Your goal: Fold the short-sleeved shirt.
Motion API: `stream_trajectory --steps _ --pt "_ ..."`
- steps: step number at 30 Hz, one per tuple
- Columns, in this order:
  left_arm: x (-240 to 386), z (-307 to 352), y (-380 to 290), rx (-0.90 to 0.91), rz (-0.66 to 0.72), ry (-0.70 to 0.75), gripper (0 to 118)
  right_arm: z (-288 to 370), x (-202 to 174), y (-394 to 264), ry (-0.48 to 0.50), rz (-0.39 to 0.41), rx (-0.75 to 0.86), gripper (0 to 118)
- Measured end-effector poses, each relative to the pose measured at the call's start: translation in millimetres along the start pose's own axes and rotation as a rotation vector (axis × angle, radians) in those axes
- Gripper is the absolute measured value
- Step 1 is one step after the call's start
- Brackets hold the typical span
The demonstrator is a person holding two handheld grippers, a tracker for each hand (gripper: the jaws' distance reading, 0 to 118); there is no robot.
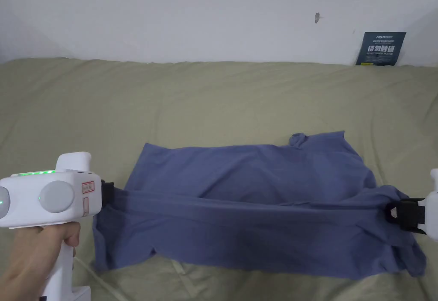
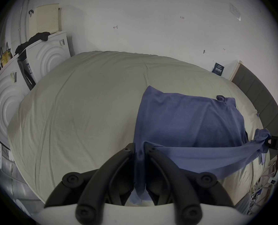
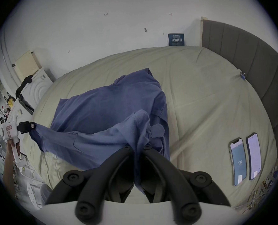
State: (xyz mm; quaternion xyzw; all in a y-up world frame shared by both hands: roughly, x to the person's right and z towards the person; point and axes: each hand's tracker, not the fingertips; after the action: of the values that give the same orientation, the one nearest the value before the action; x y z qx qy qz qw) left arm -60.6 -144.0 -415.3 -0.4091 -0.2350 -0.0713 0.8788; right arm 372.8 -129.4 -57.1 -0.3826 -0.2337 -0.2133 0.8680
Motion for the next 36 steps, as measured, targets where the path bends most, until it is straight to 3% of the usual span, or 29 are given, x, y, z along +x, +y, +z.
stream_trajectory --steps 5,6,7,8,9,10,16,17,18,19,20,21,22,23,26,29,30,31,32,33,36 --pt "10 -35 -3 -0.045 0.004 0.008 9 -37 7 3 -0.03 -0.048 -0.065 9" --pt "11 -41 -4 -0.061 0.005 0.009 9 -42 9 2 -0.035 -0.085 -0.088 12" --pt "11 -45 -6 -0.07 0.007 0.006 10 -46 11 1 -0.044 -0.119 -0.099 24" --pt "12 -50 -8 -0.078 0.01 0.009 23 -52 16 0 -0.065 -0.128 -0.094 53" --pt "13 -51 -11 -0.081 0.011 0.014 80 -55 19 -1 -0.066 -0.122 -0.095 99" --pt "11 -53 -13 -0.094 0.014 0.025 117 -57 20 -4 -0.075 -0.118 -0.105 118" --pt "-6 -21 -25 -0.053 0.015 0.037 113 -43 37 -24 -0.11 -0.087 -0.072 118" --pt "-9 -12 -30 -0.053 0.01 0.033 113 -36 39 -32 -0.108 -0.092 -0.047 117" --pt "-5 0 -38 -0.048 0.006 0.028 111 -30 40 -39 -0.096 -0.099 -0.007 107" --pt "-6 10 -46 -0.032 0.007 0.026 106 -25 42 -49 -0.081 -0.097 -0.001 86" --pt "-9 19 -53 -0.027 0.006 0.024 93 -15 35 -59 -0.078 -0.096 0.009 52" --pt "-11 28 -61 -0.02 0.01 0.018 47 -9 33 -72 -0.076 -0.092 0.037 3" --pt "-13 32 -69 -0.014 0.021 0.006 15 -8 31 -80 -0.085 -0.082 0.045 1" --pt "-15 36 -77 -0.02 0.021 0.001 0 -5 30 -90 -0.11 -0.071 0.059 1" --pt "-20 29 -95 -0.086 0.022 -0.015 0 -2 30 -110 -0.062 -0.058 0.035 1" --pt "-20 14 -99 -0.079 0.019 -0.016 0 1 17 -116 -0.079 -0.032 0.015 1" --pt "-21 7 -95 -0.091 0.019 -0.021 14 0 17 -117 -0.078 -0.03 0.014 1" --pt "-23 -1 -92 -0.101 0.02 -0.012 52 0 17 -118 -0.076 -0.03 0.013 1" --pt "-24 -15 -91 -0.158 0.02 -0.001 101 2 13 -116 -0.07 -0.033 0.009 1" --pt "-26 -26 -91 -0.183 0.028 0.004 117 2 13 -116 -0.064 -0.035 0.005 1" --pt "-23 -42 -97 -0.156 -0.04 0.099 115 -1 14 -116 -0.067 -0.034 -0.006 1"
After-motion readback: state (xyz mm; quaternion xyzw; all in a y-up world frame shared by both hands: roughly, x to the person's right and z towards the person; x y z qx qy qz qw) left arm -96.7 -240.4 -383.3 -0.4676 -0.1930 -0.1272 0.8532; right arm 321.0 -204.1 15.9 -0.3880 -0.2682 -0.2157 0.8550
